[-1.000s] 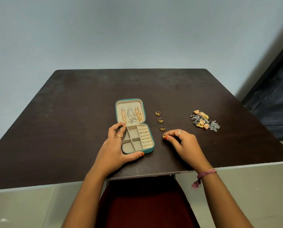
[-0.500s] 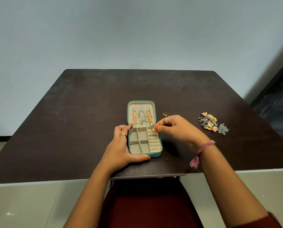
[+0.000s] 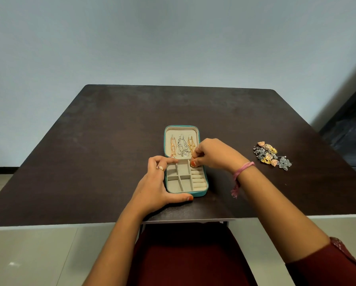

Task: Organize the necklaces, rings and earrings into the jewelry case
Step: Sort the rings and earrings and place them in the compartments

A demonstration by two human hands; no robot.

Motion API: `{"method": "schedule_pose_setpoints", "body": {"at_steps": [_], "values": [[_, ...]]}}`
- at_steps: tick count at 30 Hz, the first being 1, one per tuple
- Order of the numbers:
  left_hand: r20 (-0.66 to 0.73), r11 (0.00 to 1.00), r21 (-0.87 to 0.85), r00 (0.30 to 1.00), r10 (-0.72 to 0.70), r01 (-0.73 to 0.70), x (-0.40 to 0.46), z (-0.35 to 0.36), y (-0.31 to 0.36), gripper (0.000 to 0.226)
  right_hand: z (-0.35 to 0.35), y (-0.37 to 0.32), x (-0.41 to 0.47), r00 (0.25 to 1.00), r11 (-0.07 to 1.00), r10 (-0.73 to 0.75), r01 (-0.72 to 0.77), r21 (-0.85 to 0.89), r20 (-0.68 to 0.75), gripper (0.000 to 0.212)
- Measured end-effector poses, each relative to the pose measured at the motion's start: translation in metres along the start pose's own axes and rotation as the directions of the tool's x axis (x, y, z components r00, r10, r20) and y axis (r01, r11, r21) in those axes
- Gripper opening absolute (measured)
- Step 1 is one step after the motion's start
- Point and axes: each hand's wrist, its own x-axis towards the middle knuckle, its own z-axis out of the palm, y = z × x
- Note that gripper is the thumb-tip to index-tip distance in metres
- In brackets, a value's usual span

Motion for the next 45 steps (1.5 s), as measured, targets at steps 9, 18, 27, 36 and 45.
{"method": "schedule_pose_setpoints", "body": {"at_steps": [9, 18, 27, 36, 45], "values": [[0.064, 0.999, 0.017, 0.997, 0.043, -0.044, -0.001, 0.001, -0.003, 0.057, -0.001, 0.018, -0.009, 0.984, 0.973, 0.029, 0.012, 0.229, -0.174, 0.003], [0.085, 0.995, 0.002, 0.992, 0.094, -0.095, -0.001, 0.001, -0.008, 0.034, 0.005, 0.068, -0.033, 0.947, 0.953, 0.195, -0.123, 0.276, -0.253, 0.006], [0.109, 0.994, 0.050, 0.990, 0.086, -0.092, 0.001, 0.002, -0.009, 0.038, 0.014, 0.064, -0.033, 0.967, 0.982, 0.107, -0.065, 0.180, -0.232, 0.013], [0.110, 0.991, 0.081, 0.989, 0.098, -0.107, 0.002, 0.002, -0.010, 0.039, 0.005, 0.046, -0.027, 0.987, 0.749, -0.066, -0.046, 0.661, 0.144, 0.011], [0.109, 0.990, 0.087, 0.989, 0.102, -0.112, 0.003, 0.004, -0.012, 0.039, 0.009, 0.041, -0.006, 0.951, 0.778, -0.040, -0.163, 0.607, 0.307, 0.012]]}}
